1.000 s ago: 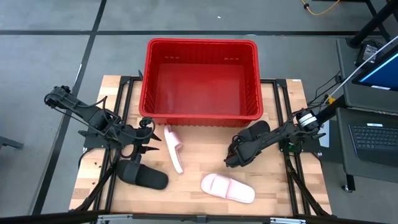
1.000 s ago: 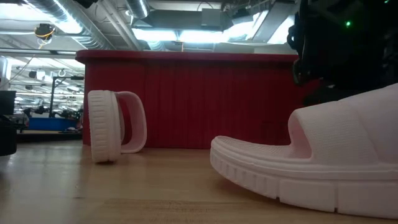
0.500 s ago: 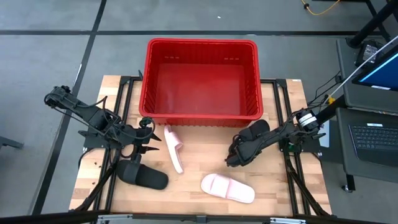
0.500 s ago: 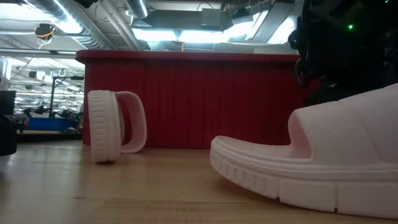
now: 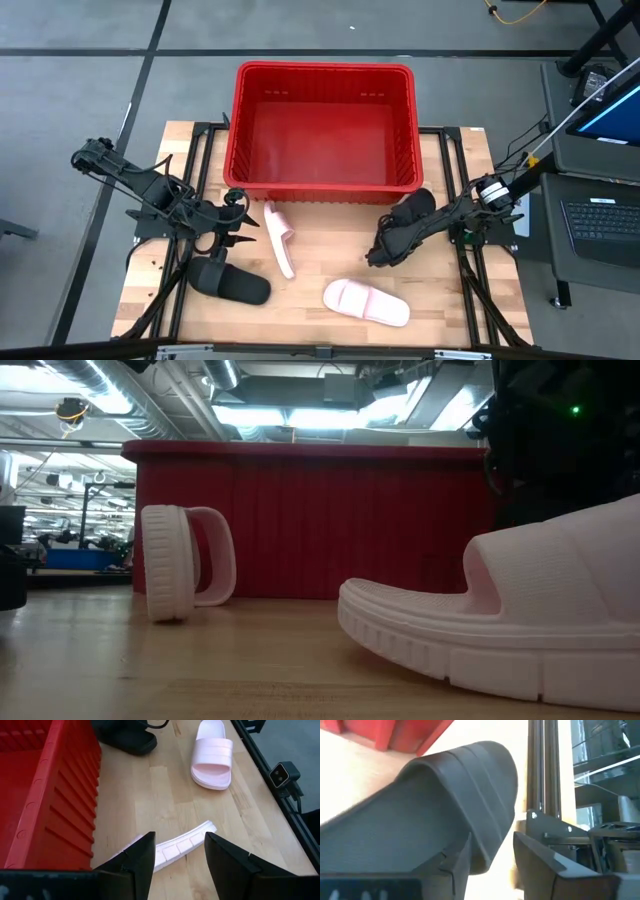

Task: Pick and place slides into bin
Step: Put the right black slide into the red bin

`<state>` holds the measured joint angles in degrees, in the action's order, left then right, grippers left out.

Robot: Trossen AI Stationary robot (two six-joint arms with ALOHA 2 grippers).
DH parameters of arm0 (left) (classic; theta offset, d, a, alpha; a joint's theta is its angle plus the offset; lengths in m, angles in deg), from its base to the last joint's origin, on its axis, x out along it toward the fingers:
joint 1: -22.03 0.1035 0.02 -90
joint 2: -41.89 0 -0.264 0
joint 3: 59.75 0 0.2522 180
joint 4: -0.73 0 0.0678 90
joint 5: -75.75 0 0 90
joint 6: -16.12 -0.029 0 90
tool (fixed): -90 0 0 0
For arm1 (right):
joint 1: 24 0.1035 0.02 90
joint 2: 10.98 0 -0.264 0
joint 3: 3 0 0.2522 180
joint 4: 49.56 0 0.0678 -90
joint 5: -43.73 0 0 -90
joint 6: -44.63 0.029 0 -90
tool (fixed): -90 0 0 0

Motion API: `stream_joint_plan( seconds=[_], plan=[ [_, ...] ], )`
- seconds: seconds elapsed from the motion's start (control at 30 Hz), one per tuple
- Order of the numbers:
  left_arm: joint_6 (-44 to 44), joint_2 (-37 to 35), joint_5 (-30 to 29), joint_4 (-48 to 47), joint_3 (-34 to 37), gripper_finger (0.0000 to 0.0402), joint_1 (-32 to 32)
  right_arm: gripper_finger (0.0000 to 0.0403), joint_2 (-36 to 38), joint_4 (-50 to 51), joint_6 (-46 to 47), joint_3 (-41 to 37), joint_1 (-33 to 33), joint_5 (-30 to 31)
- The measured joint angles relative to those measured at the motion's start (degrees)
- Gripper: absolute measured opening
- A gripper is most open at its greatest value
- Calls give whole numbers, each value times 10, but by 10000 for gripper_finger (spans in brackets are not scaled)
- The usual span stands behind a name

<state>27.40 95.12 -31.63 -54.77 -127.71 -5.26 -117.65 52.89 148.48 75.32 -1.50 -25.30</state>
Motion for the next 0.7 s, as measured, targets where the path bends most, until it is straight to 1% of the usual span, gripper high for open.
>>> stream_joint_plan(
  seconds=[0.2, 0.37, 0.47, 0.7],
  plan=[
    [0, 0, 0, 0, 0, 164, 0, 148, 0, -37, -26, 0, 0, 0],
    [0, 0, 0, 0, 0, 164, 0, 148, 0, -32, -31, -2, 0, 4],
    [0, 0, 0, 0, 0, 164, 0, 148, 0, -32, -32, -15, 0, 14],
    [2, 0, 0, 0, 0, 164, 0, 148, 0, -40, -30, -46, 0, 14]
  ],
)
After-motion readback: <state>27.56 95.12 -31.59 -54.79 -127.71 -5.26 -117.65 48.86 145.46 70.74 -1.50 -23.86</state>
